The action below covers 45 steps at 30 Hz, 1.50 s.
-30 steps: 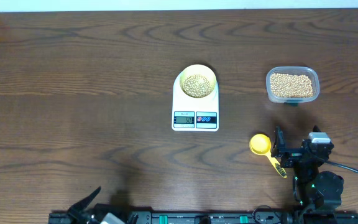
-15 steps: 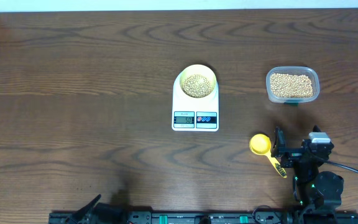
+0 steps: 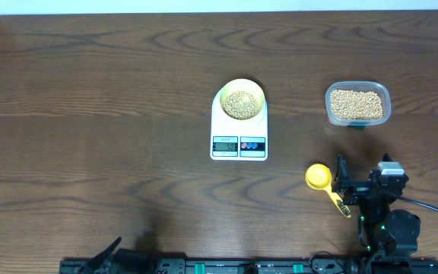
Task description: Scoop item into bowl and weigh 50g on scale
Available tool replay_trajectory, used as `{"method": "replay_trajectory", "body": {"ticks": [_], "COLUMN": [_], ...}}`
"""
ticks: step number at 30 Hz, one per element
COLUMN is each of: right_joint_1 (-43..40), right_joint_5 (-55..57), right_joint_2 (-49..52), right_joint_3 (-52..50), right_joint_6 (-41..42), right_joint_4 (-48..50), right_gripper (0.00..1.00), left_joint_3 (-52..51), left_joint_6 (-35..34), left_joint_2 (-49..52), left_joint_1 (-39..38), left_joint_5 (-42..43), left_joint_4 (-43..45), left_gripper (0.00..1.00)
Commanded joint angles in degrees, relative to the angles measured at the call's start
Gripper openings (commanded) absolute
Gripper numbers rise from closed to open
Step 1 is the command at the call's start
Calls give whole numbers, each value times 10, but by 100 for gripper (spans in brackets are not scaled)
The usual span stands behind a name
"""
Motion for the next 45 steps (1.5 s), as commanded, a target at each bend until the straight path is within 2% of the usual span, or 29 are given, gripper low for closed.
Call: {"method": "replay_trajectory", "body": {"ticks": [1,8,13,30,36,45], "right_joint_1": [-9,-9,-9,-9,-9,-9], "right_joint_5": [3,3,3,3,3,3], "right_joint_2": [-4,-4,-4,-4,-4,-4], "right_joint_3": [-2,-2,-2,-2,-2,-2], "right_joint_6": [-7,-7,-7,-7,-7,-7], "right_joint_4": [0,0,0,0,0,0], "right_gripper": [99,99,99,99,99,99], "left_joint_3": [-5,-5,-23,-254,-312,-374], "left_joint_6": [-7,2,2,-2,-94,-135], "left_joint_2": [-2,-2,-2,-2,-2,-2], "left_joint_1": [5,5,5,5,5,5], "left_joint_5": [-3,-7,-58,-80,-115,-147], "left_joint_4": [3,37,75,315,391,449], "left_gripper": [98,98,98,98,98,98]}}
